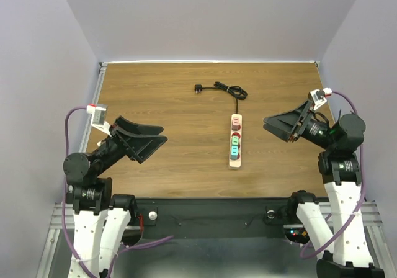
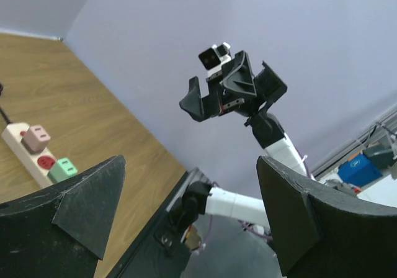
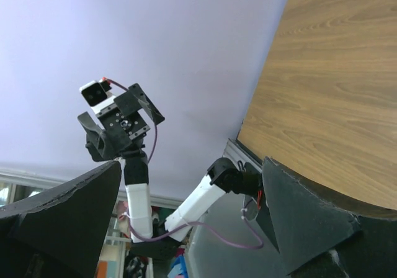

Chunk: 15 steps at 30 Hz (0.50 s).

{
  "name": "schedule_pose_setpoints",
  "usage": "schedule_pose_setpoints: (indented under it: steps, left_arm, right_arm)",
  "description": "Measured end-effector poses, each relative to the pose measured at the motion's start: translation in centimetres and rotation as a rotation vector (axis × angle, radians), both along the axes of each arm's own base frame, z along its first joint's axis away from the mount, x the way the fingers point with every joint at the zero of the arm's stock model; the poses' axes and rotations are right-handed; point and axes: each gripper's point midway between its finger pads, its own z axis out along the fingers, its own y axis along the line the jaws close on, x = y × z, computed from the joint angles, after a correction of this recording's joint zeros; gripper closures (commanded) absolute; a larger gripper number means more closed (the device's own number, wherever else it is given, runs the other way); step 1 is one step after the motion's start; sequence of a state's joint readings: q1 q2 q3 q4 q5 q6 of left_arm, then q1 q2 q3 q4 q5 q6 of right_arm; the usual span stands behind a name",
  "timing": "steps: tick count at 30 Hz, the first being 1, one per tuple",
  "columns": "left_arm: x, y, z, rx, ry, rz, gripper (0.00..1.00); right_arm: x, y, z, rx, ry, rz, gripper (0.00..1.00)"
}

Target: Pull the plug off the socket

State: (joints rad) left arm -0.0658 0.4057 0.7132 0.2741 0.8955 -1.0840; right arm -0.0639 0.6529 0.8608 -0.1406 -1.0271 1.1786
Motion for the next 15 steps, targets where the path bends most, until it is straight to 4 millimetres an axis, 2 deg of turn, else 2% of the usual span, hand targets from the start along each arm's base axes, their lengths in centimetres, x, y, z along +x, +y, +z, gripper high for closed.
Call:
schedule_pose_setpoints:
  steps: [7, 10, 12, 15]
  left_arm:
    - [0.0, -0.5, -2.1, 0.102, 0.024, -0.037, 0.01]
    - [0.3, -0.6, -3.2, 0.14, 0.033, -0.044, 0.02]
    - [0.8, -0.6, -4.0, 0.17, 0.059, -0.034, 0.04]
    - [2.7, -0.7, -5.2, 0.233, 0.122, 0.0, 0.14]
  right_arm:
    - [-0.2, -0.2, -2.5, -0.061, 0.078, -0.01, 0.0]
    - [1.1, -1.0, -3.1, -0.183, 0.098, -0.083, 0.0]
    - [2.2, -1.8, -4.0, -0.282, 0.119, -0.136, 0.0]
    - [3.1, -3.0, -6.1, -0.405, 0.162, -0.185, 0.0]
